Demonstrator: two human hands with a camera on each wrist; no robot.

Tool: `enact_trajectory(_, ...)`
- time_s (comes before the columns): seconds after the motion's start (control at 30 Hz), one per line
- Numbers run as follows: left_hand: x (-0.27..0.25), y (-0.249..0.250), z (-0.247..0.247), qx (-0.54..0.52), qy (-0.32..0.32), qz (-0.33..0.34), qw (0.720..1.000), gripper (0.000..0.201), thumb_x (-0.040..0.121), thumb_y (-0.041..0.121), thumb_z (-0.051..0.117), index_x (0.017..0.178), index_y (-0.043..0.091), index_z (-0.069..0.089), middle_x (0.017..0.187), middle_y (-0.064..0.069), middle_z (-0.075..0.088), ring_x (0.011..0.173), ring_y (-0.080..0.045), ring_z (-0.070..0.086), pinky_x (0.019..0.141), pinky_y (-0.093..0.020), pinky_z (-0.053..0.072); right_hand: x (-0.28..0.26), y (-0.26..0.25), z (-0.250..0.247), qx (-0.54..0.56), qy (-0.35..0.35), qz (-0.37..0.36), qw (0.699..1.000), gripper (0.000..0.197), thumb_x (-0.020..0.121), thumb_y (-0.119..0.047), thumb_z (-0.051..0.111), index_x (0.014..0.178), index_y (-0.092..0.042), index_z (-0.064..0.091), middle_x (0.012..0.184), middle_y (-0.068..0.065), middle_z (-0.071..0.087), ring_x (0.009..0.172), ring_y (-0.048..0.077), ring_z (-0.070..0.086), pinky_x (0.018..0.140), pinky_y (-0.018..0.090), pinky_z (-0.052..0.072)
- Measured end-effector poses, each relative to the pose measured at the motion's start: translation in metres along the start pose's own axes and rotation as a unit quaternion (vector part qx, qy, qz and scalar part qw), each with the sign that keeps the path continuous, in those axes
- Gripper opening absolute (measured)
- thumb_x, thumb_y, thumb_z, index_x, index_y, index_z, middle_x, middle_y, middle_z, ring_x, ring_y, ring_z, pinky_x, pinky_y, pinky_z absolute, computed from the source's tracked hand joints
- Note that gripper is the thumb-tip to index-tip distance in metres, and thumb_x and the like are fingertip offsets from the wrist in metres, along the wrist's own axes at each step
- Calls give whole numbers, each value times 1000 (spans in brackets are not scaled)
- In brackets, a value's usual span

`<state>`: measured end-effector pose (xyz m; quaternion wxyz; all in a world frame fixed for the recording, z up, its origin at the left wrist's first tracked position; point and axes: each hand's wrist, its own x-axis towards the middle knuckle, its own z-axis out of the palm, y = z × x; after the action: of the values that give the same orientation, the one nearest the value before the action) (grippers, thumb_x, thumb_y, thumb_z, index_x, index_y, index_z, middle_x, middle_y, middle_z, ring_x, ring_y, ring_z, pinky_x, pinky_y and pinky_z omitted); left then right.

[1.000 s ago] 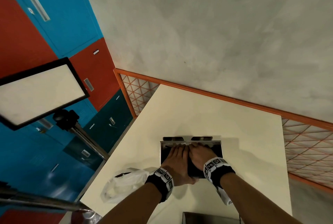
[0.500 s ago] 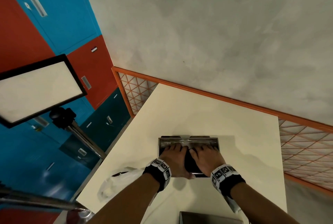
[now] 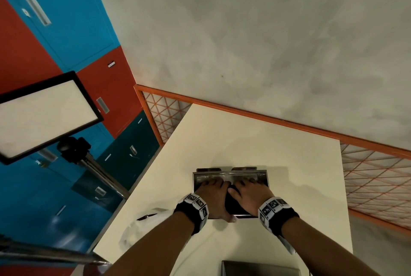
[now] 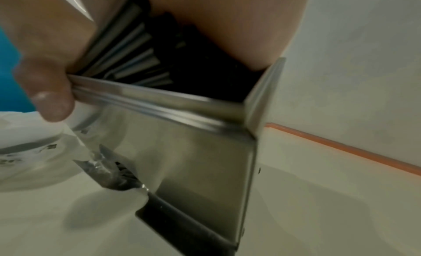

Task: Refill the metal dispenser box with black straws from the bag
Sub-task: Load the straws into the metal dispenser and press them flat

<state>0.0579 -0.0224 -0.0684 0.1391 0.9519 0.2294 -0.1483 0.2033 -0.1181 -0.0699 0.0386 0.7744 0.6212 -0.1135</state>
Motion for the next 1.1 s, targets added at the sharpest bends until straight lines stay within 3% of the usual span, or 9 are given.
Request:
enact_trajectory(0.13, -4, -1, 5, 5, 24, 12, 1000, 89, 61, 75, 69, 128, 22, 43, 128, -1, 52, 117, -27, 51, 105, -45, 35, -4, -3, 4, -12, 12, 2, 1000, 76, 86, -67, -1, 119, -27, 54, 121, 3, 62, 104, 27, 62, 86, 39, 49)
enact_trajectory(0.33, -3, -2, 13, 4, 51, 17, 999, 90, 55, 74, 66, 126, 23, 43, 125, 1, 55, 117, -25, 53, 107, -43, 38, -17, 5, -2, -33, 31, -67, 997, 71, 91, -73, 13, 128, -24, 49, 124, 5, 61, 109, 28, 60, 96, 41, 44)
enact_trajectory(0.43, -1, -3, 16, 9, 60, 16, 998, 91, 54, 75, 64, 125, 23, 44, 123, 0, 56, 114, -26, 54, 105, -44, 40, -21, 12, -8, -17, -6, -99, 995, 85, 84, -81, 24, 142, -21, 38, 136, 6, 53, 120, 28, 53, 105, 42, 38)
enact_trajectory(0.53, 1, -4, 20, 16, 58, 14, 998, 97, 52, 79, 62, 129, 22, 43, 126, -2, 56, 117, -26, 54, 107, -44, 39, -17, 16, -10, -15, -73, -105, 992, 111, 65, -90, 43, 149, -19, 26, 143, 5, 46, 127, 27, 47, 110, 43, 33)
enact_trajectory(0.6, 0, -3, 20, 10, 54, 5, 998, 102, 53, 81, 62, 134, 22, 42, 131, -2, 56, 122, -26, 53, 110, -43, 37, -12, 17, -10, -28, -107, -111, 988, 121, 54, -84, 61, 149, -20, 23, 142, 3, 45, 127, 27, 46, 110, 43, 35)
enact_trajectory(0.67, -2, -2, 18, 1, 50, -2, 999, 101, 56, 79, 66, 136, 22, 41, 134, -2, 55, 125, -26, 51, 112, -42, 35, -6, 16, -9, -22, -119, -113, 986, 118, 49, -77, 71, 144, -22, 28, 137, 1, 49, 122, 26, 51, 105, 42, 41)
enact_trajectory(0.8, -8, 1, 21, 3, 67, -7, 998, 101, 59, 76, 70, 138, 21, 40, 138, -1, 51, 130, -24, 46, 113, -42, 31, -3, 13, -6, -4, -83, -109, 991, 107, 45, -78, 67, 133, -27, 38, 125, -5, 57, 111, 22, 57, 95, 39, 49)
enact_trajectory(0.93, -11, 4, 24, 16, 89, 3, 996, 105, 57, 78, 70, 140, 20, 39, 141, 2, 49, 131, -22, 46, 113, -43, 31, -7, 13, 4, -2, -54, -98, 994, 112, 45, -82, 61, 137, -24, 37, 130, -2, 54, 117, 24, 54, 101, 41, 45)
enact_trajectory(1.1, -13, 4, 27, 7, 97, 12, 995, 102, 54, 76, 67, 136, 21, 44, 135, 4, 54, 126, -21, 50, 111, -42, 34, -9, -1, 3, -35, -92, -60, 993, 115, 46, -78, 67, 139, -19, 35, 137, 2, 48, 124, 27, 46, 106, 50, 34)
